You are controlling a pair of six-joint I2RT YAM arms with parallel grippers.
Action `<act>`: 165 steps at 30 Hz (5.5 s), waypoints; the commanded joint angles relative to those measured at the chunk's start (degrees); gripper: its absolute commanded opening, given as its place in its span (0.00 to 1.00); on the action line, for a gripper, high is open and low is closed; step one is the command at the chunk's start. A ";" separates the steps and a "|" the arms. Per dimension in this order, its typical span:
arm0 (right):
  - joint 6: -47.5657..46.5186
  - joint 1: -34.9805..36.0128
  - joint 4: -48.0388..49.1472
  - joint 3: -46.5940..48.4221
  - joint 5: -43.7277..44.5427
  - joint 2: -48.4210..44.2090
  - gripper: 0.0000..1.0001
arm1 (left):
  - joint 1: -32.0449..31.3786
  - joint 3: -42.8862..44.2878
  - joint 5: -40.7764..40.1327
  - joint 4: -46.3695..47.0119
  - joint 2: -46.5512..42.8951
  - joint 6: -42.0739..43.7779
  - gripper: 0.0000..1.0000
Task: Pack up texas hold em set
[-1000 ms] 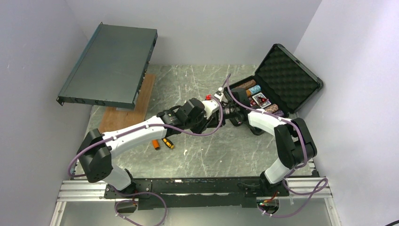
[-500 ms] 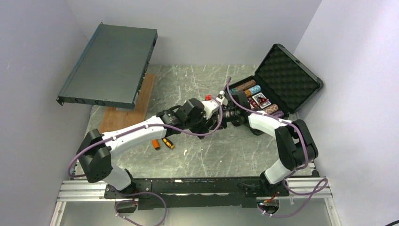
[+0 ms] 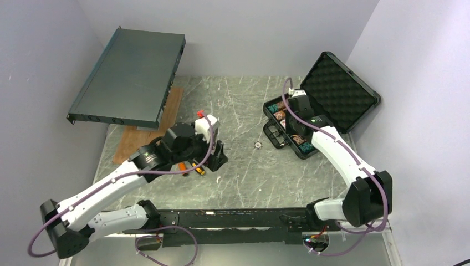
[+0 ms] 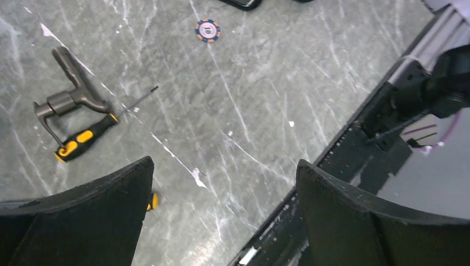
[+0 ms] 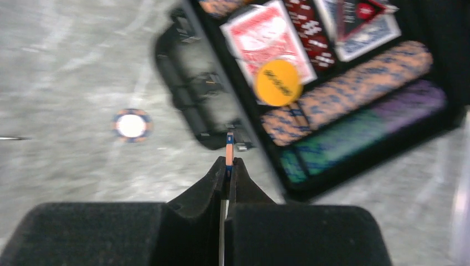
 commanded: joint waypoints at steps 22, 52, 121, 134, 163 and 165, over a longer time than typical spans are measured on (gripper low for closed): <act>-27.23 -5.58 -6.22 9.00 7.01 13.41 0.00 | 0.22 -10.04 9.55 0.52 -13.38 -9.29 0.99; -32.16 -8.94 -1.55 5.15 4.70 21.68 0.03 | 0.16 -9.64 10.18 -0.70 -12.45 -8.41 0.99; -18.95 -12.87 4.13 4.45 -8.40 13.72 0.33 | 0.21 -9.06 13.10 0.26 -10.38 -12.44 0.99; -20.29 -13.01 4.28 0.66 -1.85 18.01 0.11 | 0.16 -9.19 12.53 -0.81 -11.24 -12.53 0.99; -20.15 -13.16 5.03 0.19 -1.10 19.18 0.10 | 0.21 -8.83 12.93 -0.83 -11.01 -13.36 0.99; -20.08 -13.14 4.51 0.79 -1.37 19.42 0.10 | 0.17 -8.83 12.87 -1.00 -11.23 -13.41 0.99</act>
